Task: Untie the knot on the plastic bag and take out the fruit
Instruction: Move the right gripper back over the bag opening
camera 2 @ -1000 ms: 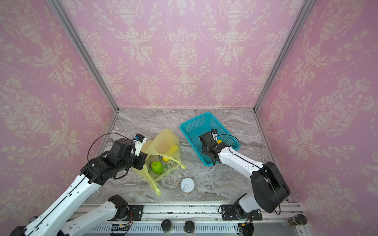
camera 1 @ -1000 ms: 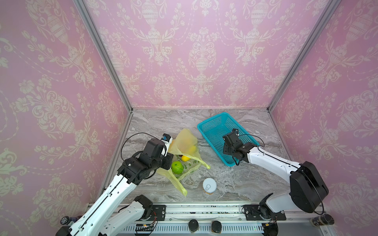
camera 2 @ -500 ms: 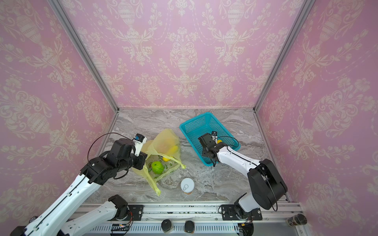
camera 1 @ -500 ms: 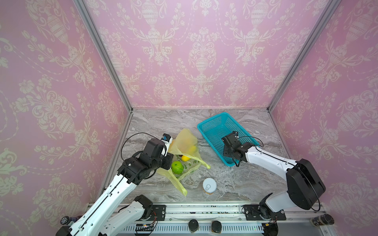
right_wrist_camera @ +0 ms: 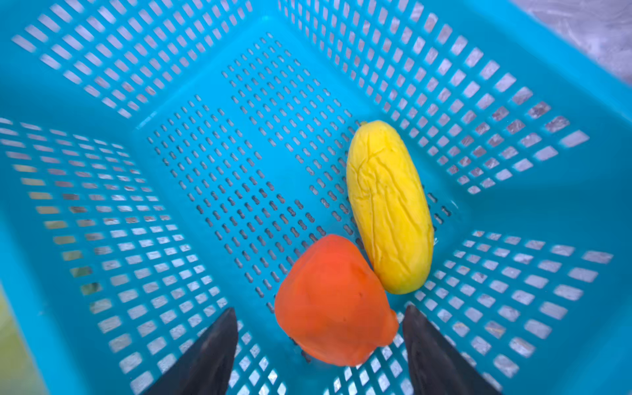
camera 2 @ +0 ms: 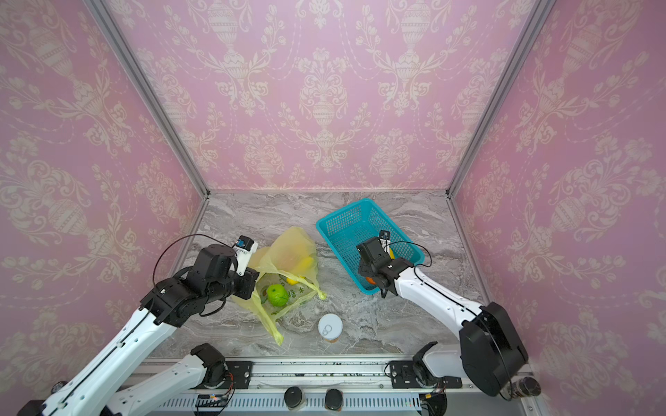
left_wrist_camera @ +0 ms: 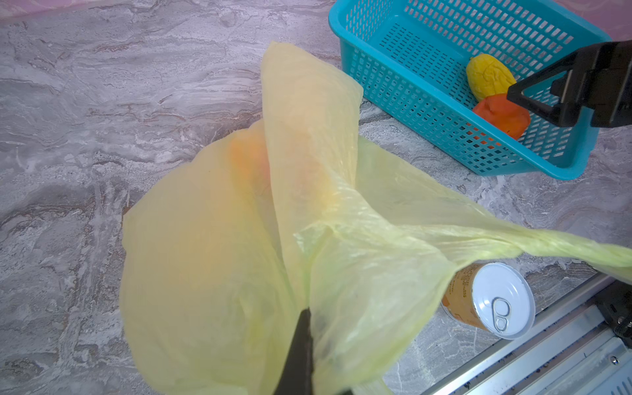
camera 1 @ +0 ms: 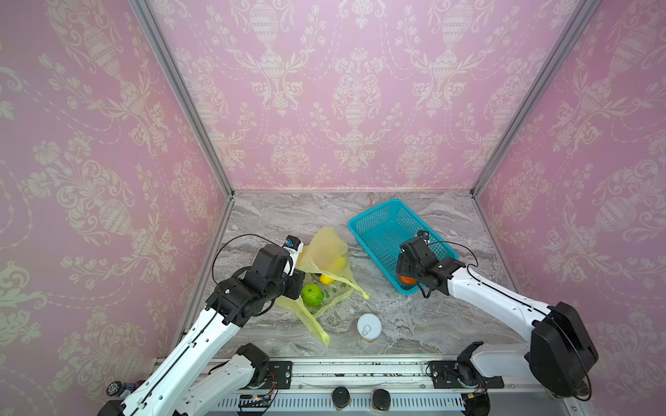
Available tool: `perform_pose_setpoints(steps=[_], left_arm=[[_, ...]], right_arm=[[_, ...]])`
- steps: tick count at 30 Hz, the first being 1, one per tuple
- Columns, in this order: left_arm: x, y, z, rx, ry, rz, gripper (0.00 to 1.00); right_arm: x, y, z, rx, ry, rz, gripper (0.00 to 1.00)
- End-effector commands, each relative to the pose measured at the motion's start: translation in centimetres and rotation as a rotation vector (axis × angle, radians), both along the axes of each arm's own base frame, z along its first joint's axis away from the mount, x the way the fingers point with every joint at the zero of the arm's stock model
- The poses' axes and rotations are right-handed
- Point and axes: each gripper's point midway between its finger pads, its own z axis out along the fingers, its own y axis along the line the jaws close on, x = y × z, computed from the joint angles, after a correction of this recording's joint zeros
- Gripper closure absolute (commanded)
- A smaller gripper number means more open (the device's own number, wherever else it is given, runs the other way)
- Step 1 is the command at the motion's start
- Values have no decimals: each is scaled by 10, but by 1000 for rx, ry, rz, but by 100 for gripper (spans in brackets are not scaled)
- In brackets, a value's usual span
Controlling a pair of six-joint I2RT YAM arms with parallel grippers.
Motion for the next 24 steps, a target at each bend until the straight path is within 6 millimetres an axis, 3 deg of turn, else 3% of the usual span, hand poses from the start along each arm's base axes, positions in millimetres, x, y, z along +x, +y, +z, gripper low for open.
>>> perform_pose_setpoints(steps=[1,7,12,16,20,24], left_arm=[[0,7,-2,16,-1,29,100],[1,7,-4,21,8,29,100],[1,8,-3,18,3,30,100],[2,7,-5,19,9,29,100],[2,6,-5,19,14,27,100],[1,6,-3,12,5,25,100]], right_arm=[[-9,10,34,35,-149,77,24],[-49,60,106,117,-450,361,26],[-93,110,140,172,-602,622,39],[-124,160,149,165,-633,825,48],[-157,215,141,93,-657,1031,53],[-167,250,125,74,-641,1095,58]])
